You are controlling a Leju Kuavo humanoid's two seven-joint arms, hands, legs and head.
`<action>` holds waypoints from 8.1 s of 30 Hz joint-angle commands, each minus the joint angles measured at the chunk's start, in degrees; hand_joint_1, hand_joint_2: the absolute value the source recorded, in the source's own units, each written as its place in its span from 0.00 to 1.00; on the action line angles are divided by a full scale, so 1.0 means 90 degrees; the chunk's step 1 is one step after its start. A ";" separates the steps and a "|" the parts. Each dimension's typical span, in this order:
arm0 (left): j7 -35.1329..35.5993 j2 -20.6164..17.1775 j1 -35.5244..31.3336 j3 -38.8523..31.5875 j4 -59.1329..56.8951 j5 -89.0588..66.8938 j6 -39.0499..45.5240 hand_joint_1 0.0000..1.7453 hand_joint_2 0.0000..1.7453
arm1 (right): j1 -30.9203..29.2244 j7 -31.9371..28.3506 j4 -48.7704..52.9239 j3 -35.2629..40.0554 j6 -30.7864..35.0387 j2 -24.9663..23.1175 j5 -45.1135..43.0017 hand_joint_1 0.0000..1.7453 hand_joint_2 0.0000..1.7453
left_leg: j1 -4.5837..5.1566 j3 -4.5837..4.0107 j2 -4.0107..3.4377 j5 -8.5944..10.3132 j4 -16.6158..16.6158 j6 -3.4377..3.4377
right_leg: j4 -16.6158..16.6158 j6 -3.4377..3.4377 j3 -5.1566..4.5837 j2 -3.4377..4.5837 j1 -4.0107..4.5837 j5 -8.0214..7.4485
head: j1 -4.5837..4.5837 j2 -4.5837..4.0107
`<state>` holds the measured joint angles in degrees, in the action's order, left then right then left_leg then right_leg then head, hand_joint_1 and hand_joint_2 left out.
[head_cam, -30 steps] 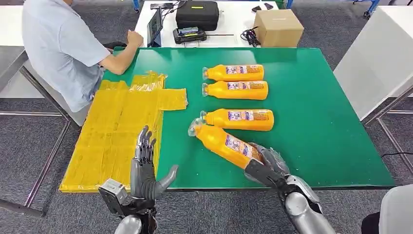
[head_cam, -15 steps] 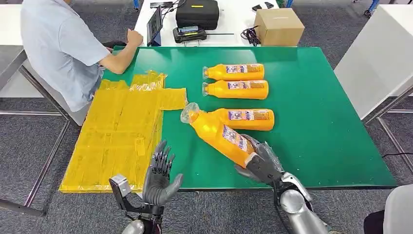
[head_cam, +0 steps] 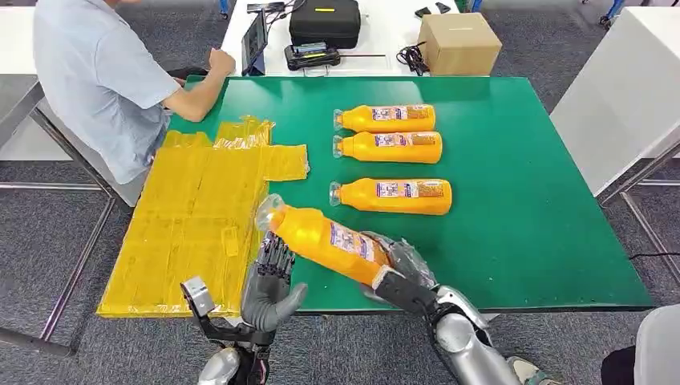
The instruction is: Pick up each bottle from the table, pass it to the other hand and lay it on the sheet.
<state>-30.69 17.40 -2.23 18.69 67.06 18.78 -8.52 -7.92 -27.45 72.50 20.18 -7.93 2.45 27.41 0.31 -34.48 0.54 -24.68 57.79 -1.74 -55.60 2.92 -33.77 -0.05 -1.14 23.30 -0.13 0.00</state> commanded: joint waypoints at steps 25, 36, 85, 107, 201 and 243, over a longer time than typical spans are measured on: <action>-0.0235 0.0045 -0.0756 0.0054 -0.1199 -0.0103 -0.0592 0.00 1.00 | -0.0686 -0.0589 -0.1200 0.1308 -0.0254 -0.0031 0.0023 1.00 1.00 | -0.0006 0.0021 -0.0011 -0.0007 -0.0005 0.0010 | 0.0007 -0.0013 0.0020 0.0006 0.0007 0.0004 | 0.0002 0.0000; -0.0410 0.0046 -0.0748 0.0019 -0.1093 -0.0104 -0.0657 0.85 1.00 | -0.0688 -0.0585 -0.1225 0.1360 -0.0316 -0.0020 -0.0149 1.00 1.00 | -0.0007 0.0014 -0.0007 -0.0007 -0.0002 0.0010 | 0.0005 -0.0013 0.0013 0.0002 0.0008 0.0005 | 0.0002 0.0000; 0.2213 -0.0984 -0.1769 -0.0896 -0.0880 -1.0891 0.5241 1.00 1.00 | -0.0230 -0.0077 -0.0651 -0.1339 0.0754 -0.0920 0.0145 0.00 1.00 | -0.0010 0.0026 -0.0013 0.0001 -0.0009 0.0014 | 0.0008 -0.0017 0.0023 0.0007 0.0011 -0.0001 | 0.0002 0.0000; 0.3269 -0.1348 -0.2945 -0.1178 -0.3619 -1.1322 0.3729 1.00 1.00 | -0.0156 -0.0191 -0.0584 -0.1366 0.0511 -0.0839 -0.0067 0.00 1.00 | -0.0012 0.0017 -0.0010 0.0001 -0.0001 0.0012 | -0.0002 -0.0012 0.0016 0.0004 0.0011 0.0003 | 0.0002 0.0000; 0.1053 0.0017 -0.0142 0.0429 0.1177 -0.5568 0.2293 0.00 1.00 | -0.0312 0.1436 0.0012 -0.0370 0.1101 0.0529 0.3637 0.00 1.00 | -0.0002 0.0011 -0.0001 0.0004 -0.0003 0.0007 | 0.0005 -0.0006 0.0015 -0.0001 0.0002 -0.0001 | 0.0000 0.0000; 0.0909 0.0029 -0.0277 0.0691 0.0861 -0.5496 0.2143 0.00 1.00 | -0.0749 0.1591 -0.1533 -0.0025 0.1089 0.0728 0.3420 0.00 1.00 | -0.0002 0.0008 -0.0007 0.0004 -0.0002 0.0006 | 0.0004 -0.0005 0.0009 0.0004 0.0003 -0.0003 | 0.0000 0.0000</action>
<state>-22.32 17.00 -2.64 23.69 79.06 -31.15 10.95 -11.26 -12.48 68.02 19.50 1.03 11.71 57.92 0.35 -34.57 0.53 -24.59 57.81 -1.76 -55.64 2.97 -33.87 -0.05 -1.18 23.25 -0.13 0.00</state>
